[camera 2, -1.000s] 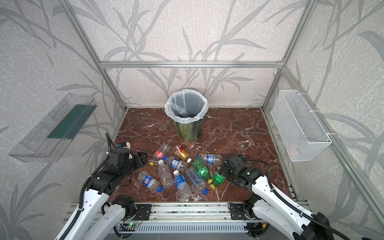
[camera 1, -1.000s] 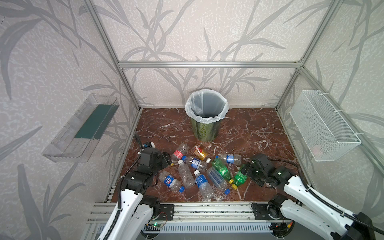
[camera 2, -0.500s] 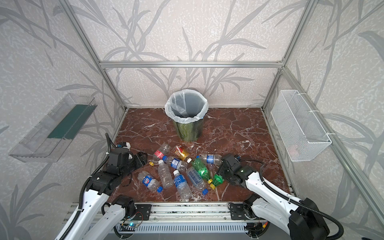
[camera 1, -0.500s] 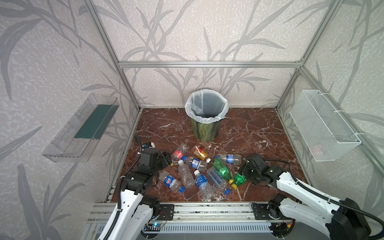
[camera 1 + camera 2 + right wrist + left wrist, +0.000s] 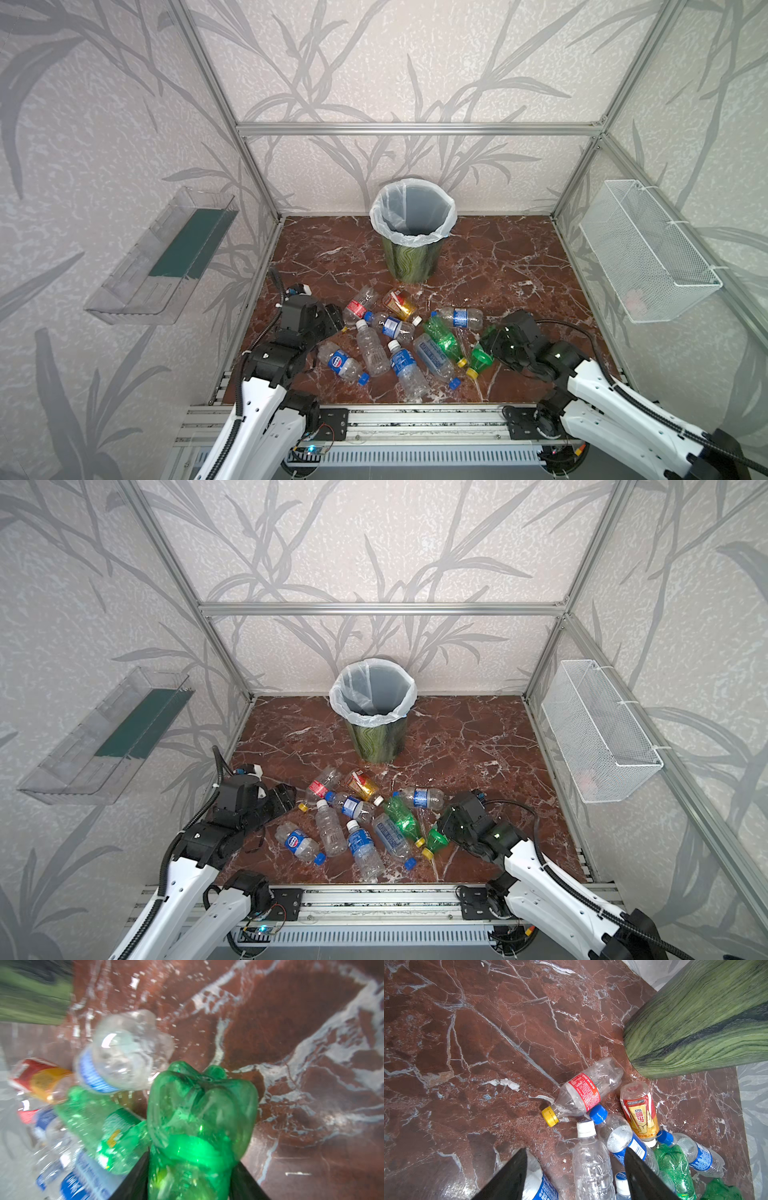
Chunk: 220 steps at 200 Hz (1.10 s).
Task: Throw the plastic bottles in the bin
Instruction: 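Grasp the green soda bottle with the right gripper while the left gripper advances, then lift the green bottle with the right gripper and drop it into the bin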
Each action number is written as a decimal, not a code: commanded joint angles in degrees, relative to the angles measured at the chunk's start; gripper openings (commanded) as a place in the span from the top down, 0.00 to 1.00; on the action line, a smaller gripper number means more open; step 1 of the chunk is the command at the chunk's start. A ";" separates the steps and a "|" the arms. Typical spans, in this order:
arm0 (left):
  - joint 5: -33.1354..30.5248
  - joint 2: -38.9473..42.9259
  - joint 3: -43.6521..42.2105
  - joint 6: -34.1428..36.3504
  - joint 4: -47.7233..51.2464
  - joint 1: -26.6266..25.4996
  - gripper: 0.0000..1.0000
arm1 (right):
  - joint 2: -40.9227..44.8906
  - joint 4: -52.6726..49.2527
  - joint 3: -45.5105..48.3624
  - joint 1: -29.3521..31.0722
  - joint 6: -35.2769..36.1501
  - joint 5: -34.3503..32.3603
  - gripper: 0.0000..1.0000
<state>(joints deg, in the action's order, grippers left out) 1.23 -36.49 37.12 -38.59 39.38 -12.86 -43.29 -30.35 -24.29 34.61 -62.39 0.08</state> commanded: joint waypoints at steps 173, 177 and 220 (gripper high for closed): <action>1.17 -1.38 10.67 -2.55 2.81 -0.06 0.27 | -38.51 2.47 -72.55 -4.74 19.37 3.56 0.01; 1.13 -0.97 10.47 -2.57 2.89 -0.06 0.27 | -37.15 1.95 -71.46 -4.65 19.78 3.38 0.01; -0.10 1.71 7.04 -2.83 3.92 -0.08 0.26 | -20.85 1.86 -47.08 -2.95 19.44 0.80 0.01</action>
<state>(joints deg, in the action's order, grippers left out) 2.87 -36.25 46.50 -41.04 40.88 -12.91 -73.91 -26.46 -81.60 31.05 -43.11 2.09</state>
